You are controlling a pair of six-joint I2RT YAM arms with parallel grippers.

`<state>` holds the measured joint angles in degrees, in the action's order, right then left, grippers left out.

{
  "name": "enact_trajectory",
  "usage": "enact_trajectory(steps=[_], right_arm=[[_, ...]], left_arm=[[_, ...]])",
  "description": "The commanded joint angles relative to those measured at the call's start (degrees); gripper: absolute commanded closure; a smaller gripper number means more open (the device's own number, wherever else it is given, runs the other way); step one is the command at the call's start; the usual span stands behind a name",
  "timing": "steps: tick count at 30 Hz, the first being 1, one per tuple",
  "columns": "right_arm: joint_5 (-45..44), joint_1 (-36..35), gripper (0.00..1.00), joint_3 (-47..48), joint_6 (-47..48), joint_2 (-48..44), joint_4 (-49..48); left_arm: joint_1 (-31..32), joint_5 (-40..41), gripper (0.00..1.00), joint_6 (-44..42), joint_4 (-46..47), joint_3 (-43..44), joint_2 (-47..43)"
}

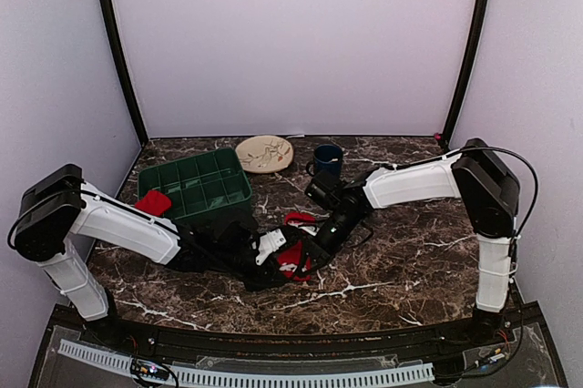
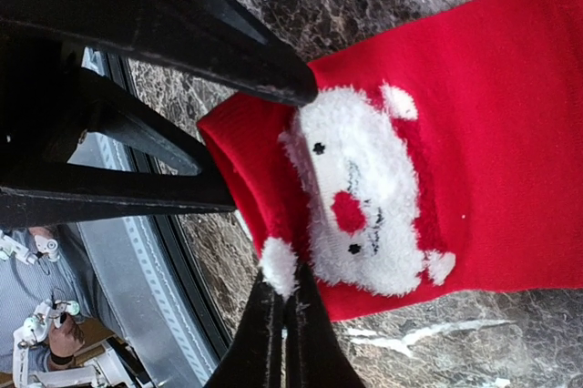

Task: Roll the socks
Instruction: Roll the sock at the center of the board.

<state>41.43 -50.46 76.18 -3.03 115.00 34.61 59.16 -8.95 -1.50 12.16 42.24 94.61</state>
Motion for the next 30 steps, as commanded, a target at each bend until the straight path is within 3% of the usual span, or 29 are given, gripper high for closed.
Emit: enact_trajectory(steps=[1, 8, 14, 30], right_arm=[[1.11, 0.53, 1.00, 1.86, 1.00, 1.23, 1.11], [0.69, 0.67, 1.00, 1.87, 1.01, 1.32, 1.17], [-0.09, 0.74, 1.00, 1.47, 0.49, 1.10, 0.75], [-1.24, 1.97, 0.72, -5.76, -6.06, -1.62, -9.07]], left_arm=[[0.26, 0.14, 0.62, -1.36, -0.70, 1.09, 0.05], [0.28, -0.17, 0.75, -1.45, -0.80, 1.18, 0.05], [0.26, -0.79, 1.00, -1.32, -1.53, 1.44, 0.09], [-1.46, -3.24, 1.00, 2.56, -4.85, 2.12, 0.42]])
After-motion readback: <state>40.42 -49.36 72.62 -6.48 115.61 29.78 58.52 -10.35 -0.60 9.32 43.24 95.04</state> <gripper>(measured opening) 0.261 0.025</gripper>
